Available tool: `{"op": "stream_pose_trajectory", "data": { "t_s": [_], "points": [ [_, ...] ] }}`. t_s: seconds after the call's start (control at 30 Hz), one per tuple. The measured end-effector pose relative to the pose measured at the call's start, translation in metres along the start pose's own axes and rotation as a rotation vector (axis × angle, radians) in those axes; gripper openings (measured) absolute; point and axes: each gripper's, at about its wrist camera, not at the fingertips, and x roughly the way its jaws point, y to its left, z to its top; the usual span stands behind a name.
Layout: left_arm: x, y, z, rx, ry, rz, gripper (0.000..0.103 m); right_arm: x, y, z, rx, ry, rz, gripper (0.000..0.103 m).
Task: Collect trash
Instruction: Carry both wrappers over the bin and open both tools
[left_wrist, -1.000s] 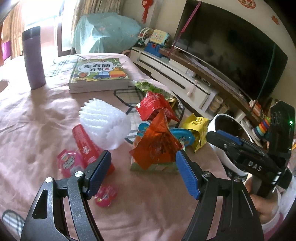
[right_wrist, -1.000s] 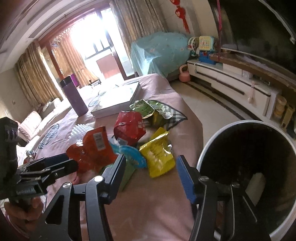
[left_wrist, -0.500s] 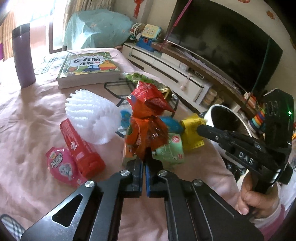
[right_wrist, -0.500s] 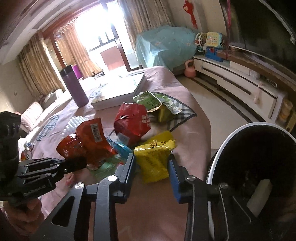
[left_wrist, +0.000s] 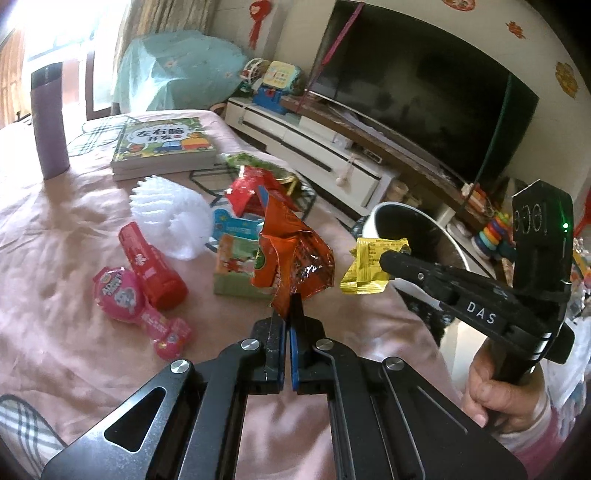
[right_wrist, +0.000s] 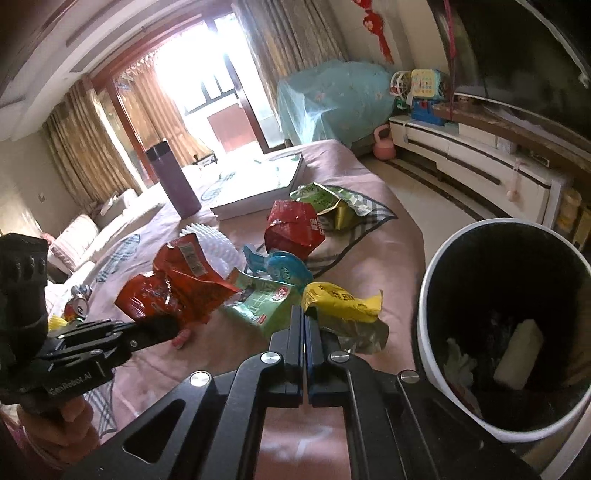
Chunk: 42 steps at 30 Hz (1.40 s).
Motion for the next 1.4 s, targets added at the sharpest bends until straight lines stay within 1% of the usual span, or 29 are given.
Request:
{"op": "stream_pose_trajectory", "data": {
  "t_s": [0.27,0.47,0.63,0.77,0.97,1.23,1.4],
  "points": [
    [0.004,-0.030,0.002,0.050,0.006,-0.049,0.001,-0.035,-0.009,-0.007,0.041,-0.055,-0.023,0.000],
    [0.013,-0.053,0.004,0.090,0.024,-0.088,0.001,-0.056,-0.035,-0.013,0.093,-0.078,-0.064,0.000],
    [0.020,-0.076,0.005,0.132,0.035,-0.109,0.001,-0.070,-0.061,-0.017,0.165,-0.091,-0.072,0.000],
    [0.029,-0.094,0.007,0.159,0.050,-0.125,0.001,-0.077,-0.073,-0.020,0.188,-0.102,-0.092,0.000],
    [0.044,-0.113,0.012,0.181,0.077,-0.139,0.001,-0.086,-0.091,-0.023,0.225,-0.121,-0.099,0.000],
    [0.065,-0.132,0.018,0.217,0.105,-0.136,0.001,-0.089,-0.116,-0.023,0.264,-0.126,-0.115,0.000],
    [0.078,-0.146,0.023,0.241,0.124,-0.138,0.001,-0.087,-0.131,-0.020,0.288,-0.118,-0.109,0.000]
  ]
}}
